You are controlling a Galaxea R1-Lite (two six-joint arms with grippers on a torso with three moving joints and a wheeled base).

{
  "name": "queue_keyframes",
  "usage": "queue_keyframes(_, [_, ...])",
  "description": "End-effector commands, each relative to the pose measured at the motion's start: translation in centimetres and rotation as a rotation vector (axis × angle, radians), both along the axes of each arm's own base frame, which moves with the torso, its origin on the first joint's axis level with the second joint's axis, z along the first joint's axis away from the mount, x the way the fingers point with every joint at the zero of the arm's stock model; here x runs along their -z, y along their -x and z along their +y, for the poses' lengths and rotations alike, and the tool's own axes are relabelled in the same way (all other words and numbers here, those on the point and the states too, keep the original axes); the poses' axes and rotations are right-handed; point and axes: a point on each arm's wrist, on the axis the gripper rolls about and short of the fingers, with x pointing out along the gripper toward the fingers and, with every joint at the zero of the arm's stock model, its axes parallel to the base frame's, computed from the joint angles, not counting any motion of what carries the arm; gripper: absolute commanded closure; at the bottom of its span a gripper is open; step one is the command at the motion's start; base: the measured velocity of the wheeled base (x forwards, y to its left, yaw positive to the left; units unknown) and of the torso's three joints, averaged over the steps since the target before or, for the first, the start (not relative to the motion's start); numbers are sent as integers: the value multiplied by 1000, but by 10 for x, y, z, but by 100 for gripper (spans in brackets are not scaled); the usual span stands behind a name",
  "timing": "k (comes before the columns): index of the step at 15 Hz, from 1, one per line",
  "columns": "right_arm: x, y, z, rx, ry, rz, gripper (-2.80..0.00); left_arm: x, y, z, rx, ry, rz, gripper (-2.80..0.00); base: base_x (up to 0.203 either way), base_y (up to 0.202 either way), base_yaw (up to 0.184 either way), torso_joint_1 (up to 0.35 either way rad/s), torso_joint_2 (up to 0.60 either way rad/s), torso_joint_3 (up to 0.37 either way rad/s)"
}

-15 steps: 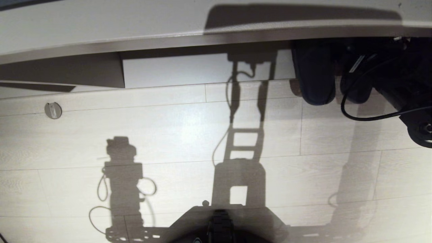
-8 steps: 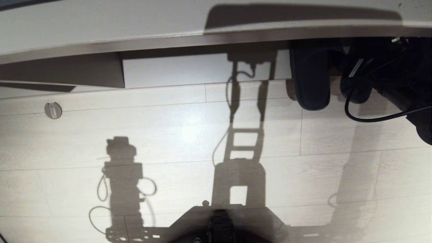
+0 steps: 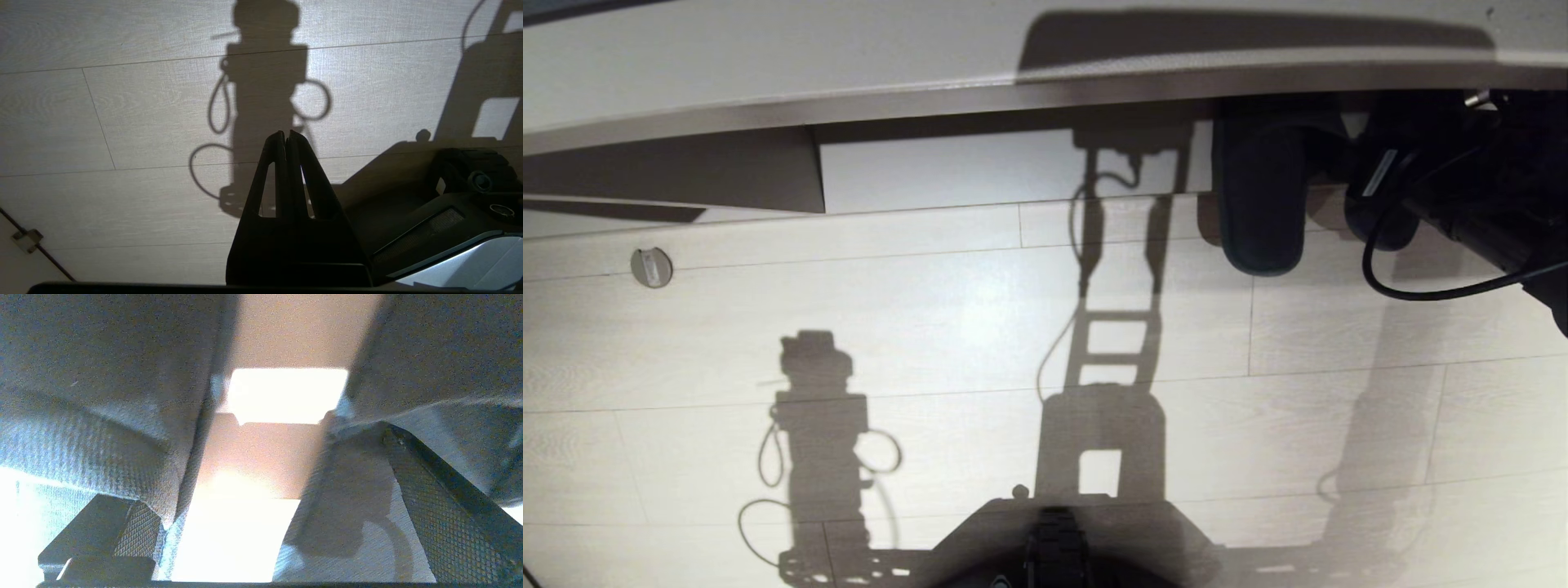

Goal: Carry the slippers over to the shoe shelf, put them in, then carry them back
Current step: Place the slippers into the shoe cabinet

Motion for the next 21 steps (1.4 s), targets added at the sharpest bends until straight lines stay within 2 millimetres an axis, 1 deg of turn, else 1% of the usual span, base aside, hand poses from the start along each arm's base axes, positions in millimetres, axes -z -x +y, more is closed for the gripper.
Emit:
queue_keyframes(1, [-1, 4, 5, -18, -6, -4, -280, 0, 0, 0, 0, 0, 1, 0, 0, 0, 0, 0, 0, 0])
queue_keyframes(3, [1, 7, 10, -36, -19, 2, -280, 0, 0, 0, 0, 0, 1, 0, 0, 0, 0, 0, 0, 0])
queue_keyframes(7, [-6, 14, 9, -30, -13, -23, -280, 0, 0, 0, 0, 0, -1, 0, 0, 0, 0, 0, 0, 0])
queue_keyframes(10, [-17, 26, 4, -7, -4, -58, -280, 0, 0, 0, 0, 0, -1, 0, 0, 0, 0, 0, 0, 0])
queue_keyframes(11, [-18, 27, 3, -3, -3, -59, -280, 0, 0, 0, 0, 0, -1, 0, 0, 0, 0, 0, 0, 0])
queue_keyframes(12, [-19, 32, 2, -1, -3, -62, -280, 0, 0, 0, 0, 0, -1, 0, 0, 0, 0, 0, 0, 0])
queue_keyframes(13, [-19, 33, 2, 0, -3, -58, -280, 0, 0, 0, 0, 0, -1, 0, 0, 0, 0, 0, 0, 0])
queue_keyframes(15, [-22, 47, 1, -1, -4, -56, -280, 0, 0, 0, 0, 0, 1, 0, 0, 0, 0, 0, 0, 0])
queue_keyframes(17, [-22, 54, 0, -1, -3, -32, -280, 0, 0, 0, 0, 0, -1, 0, 0, 0, 0, 0, 0, 0])
queue_keyframes(21, [-20, 65, 0, -2, 2, 14, -280, 0, 0, 0, 0, 0, -1, 0, 0, 0, 0, 0, 0, 0])
